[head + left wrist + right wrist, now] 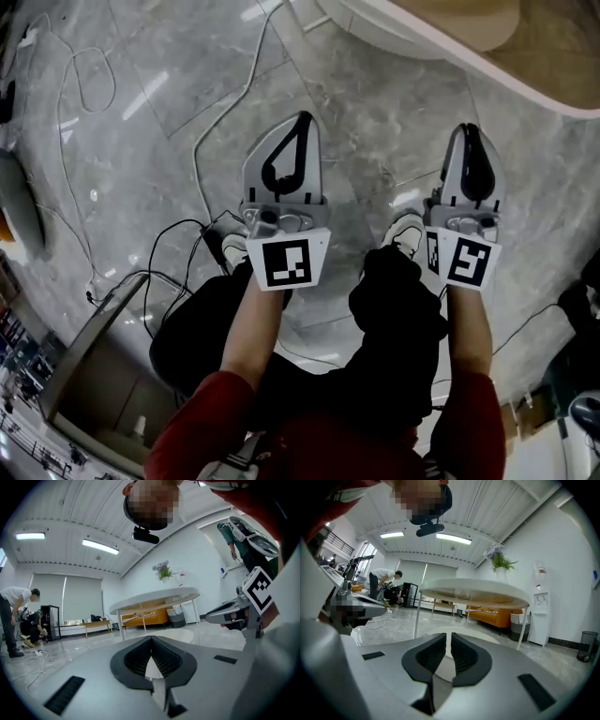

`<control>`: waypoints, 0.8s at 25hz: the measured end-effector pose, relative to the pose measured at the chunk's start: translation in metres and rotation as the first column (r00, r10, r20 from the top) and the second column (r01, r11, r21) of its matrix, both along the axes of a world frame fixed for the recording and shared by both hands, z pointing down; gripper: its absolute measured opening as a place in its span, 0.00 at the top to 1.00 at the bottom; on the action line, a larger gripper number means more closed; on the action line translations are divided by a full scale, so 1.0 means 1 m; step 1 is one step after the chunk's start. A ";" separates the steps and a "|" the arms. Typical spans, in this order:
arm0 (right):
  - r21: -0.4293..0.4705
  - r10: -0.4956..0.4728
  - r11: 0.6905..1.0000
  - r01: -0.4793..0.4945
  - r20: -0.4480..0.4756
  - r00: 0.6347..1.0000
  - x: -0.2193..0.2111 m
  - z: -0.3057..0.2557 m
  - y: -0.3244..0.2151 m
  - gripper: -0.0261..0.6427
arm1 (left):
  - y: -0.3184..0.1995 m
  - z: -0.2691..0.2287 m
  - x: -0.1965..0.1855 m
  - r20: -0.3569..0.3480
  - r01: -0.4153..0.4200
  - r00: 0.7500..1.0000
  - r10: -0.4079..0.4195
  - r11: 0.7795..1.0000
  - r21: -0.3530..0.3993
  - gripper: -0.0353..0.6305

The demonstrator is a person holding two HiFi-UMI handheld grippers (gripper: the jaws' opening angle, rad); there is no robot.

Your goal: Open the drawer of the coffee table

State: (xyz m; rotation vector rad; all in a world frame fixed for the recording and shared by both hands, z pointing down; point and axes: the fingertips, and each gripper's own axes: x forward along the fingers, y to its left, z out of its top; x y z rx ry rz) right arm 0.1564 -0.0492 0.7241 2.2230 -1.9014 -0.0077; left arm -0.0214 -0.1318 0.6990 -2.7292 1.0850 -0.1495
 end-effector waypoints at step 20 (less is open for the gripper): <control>0.000 -0.022 1.000 0.023 0.073 0.997 0.025 0.166 -0.007 0.90 | 0.002 0.152 0.052 -0.033 0.011 0.999 -0.011 1.000 -0.008 0.93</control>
